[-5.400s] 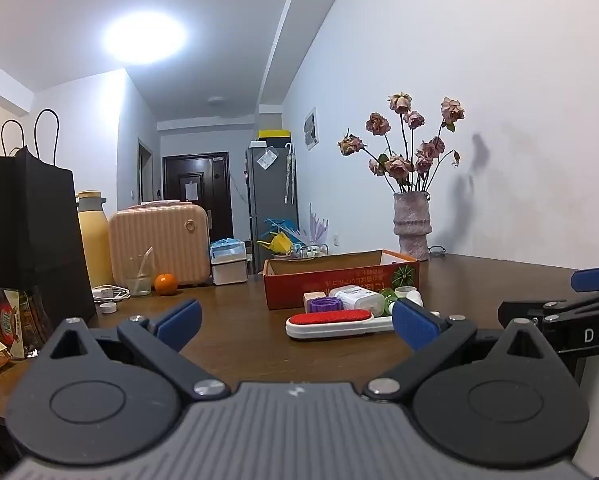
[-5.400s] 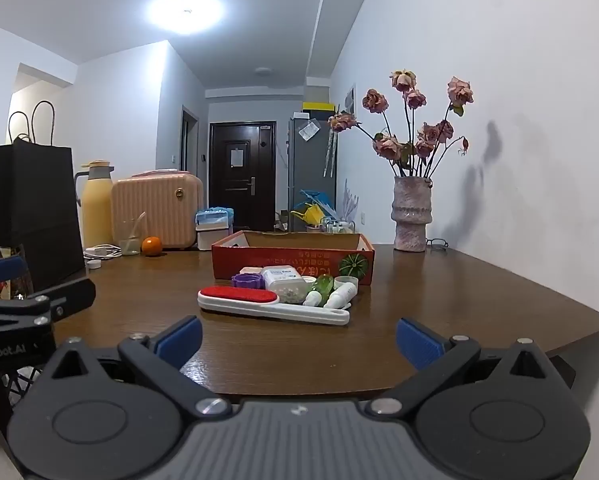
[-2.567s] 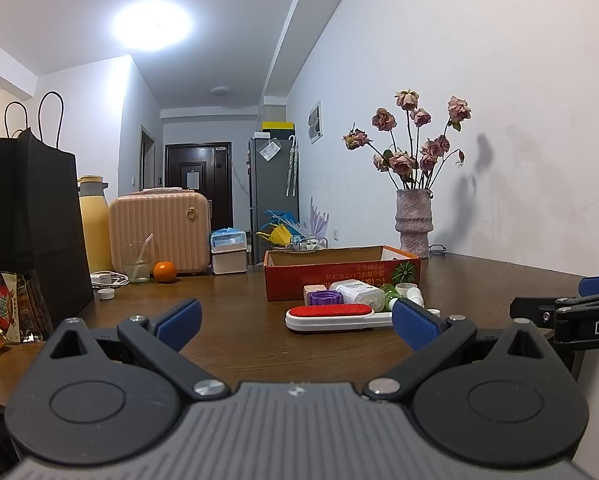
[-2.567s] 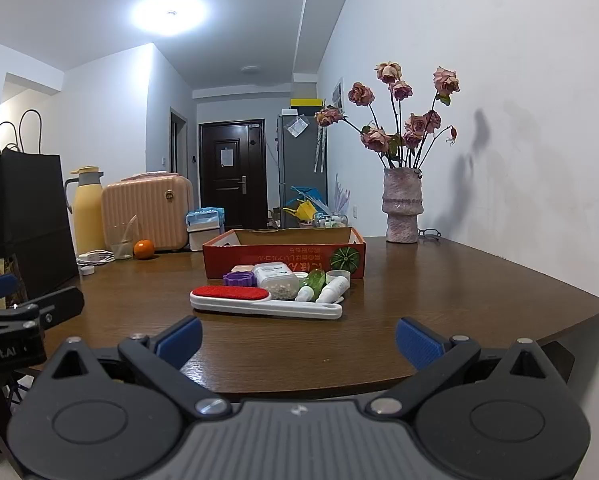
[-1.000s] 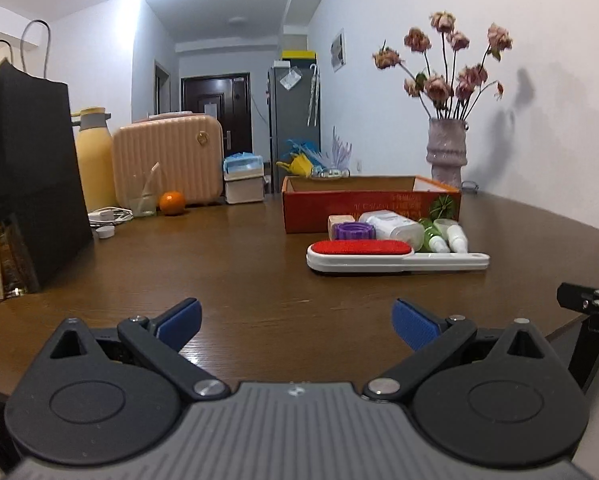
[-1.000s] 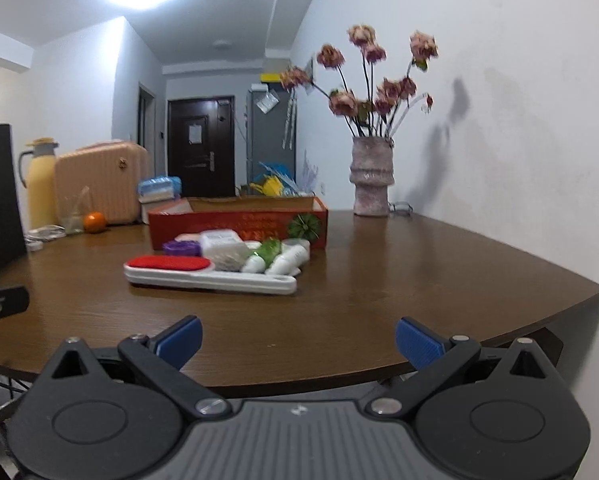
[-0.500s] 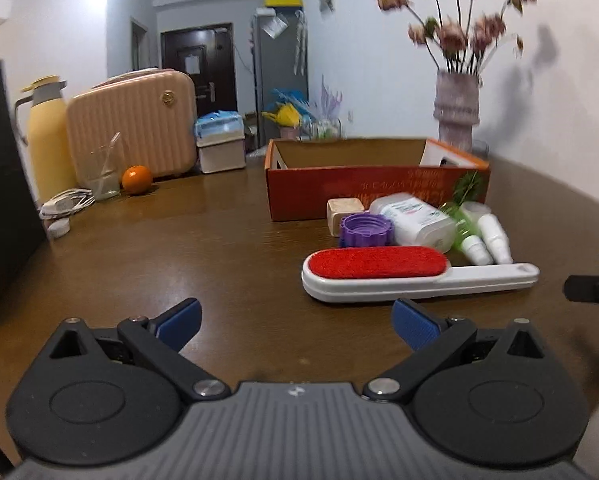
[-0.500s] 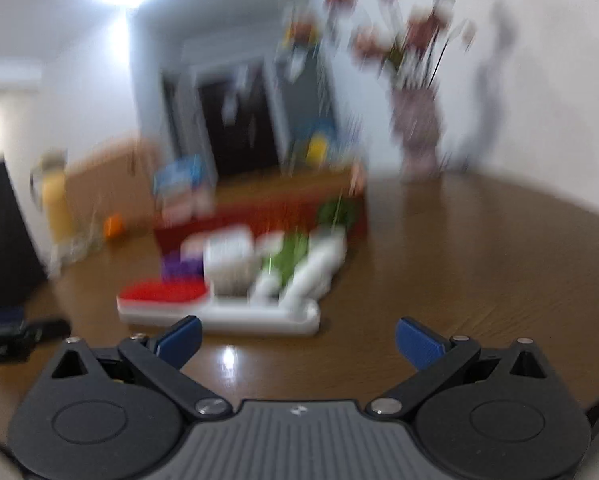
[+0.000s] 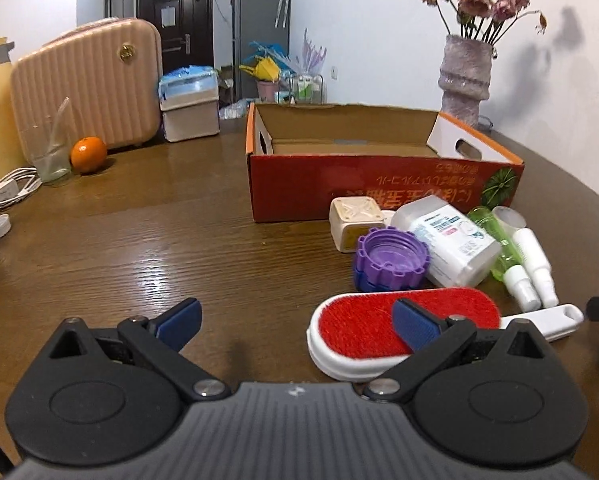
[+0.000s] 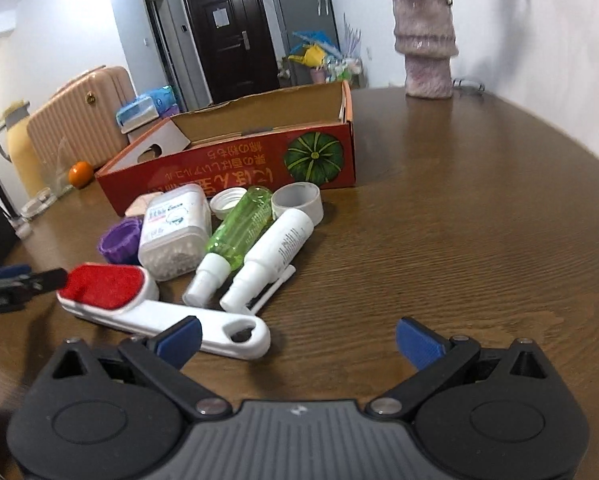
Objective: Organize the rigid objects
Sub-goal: 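Grasp the red lint brush head with the left gripper while the right gripper grasps its white handle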
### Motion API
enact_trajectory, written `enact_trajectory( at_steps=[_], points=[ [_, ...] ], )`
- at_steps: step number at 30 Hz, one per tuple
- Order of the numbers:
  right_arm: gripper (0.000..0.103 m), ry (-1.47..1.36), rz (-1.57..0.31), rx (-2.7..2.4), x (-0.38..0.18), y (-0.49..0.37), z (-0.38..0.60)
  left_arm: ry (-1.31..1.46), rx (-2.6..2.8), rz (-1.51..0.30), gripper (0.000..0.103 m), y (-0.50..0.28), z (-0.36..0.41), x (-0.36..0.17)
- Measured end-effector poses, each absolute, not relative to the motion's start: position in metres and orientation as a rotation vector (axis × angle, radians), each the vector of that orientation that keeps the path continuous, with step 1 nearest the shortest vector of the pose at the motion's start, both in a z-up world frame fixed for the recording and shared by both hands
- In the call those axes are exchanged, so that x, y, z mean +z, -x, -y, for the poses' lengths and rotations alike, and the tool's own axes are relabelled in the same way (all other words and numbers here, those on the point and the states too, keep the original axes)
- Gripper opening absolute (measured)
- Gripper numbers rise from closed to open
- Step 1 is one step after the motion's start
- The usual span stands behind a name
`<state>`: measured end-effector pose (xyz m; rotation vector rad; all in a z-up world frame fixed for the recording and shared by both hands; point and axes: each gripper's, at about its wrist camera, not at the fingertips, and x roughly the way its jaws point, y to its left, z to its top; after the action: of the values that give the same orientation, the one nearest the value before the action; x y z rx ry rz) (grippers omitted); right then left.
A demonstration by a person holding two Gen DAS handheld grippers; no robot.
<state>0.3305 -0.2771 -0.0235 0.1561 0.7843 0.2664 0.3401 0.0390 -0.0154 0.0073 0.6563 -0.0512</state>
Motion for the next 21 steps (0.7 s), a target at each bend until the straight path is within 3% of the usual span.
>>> enact_trajectory(
  at_steps=[9,14,21],
  points=[
    [0.103,0.013,-0.921,0.216,-0.021,-0.36,0.272,-0.001,-0.112,-0.719,0.103,-0.357,-0.042,-0.018],
    [0.089,-0.1,-0.951,0.245,-0.024,-0.367,0.28,0.054,-0.101,-0.751,0.103,-0.362,-0.047,-0.019],
    [0.075,-0.023,-0.933,0.244,-0.024,-0.36,0.264,-0.031,-0.152,-0.721,0.103,-0.359,-0.041,-0.017]
  ],
)
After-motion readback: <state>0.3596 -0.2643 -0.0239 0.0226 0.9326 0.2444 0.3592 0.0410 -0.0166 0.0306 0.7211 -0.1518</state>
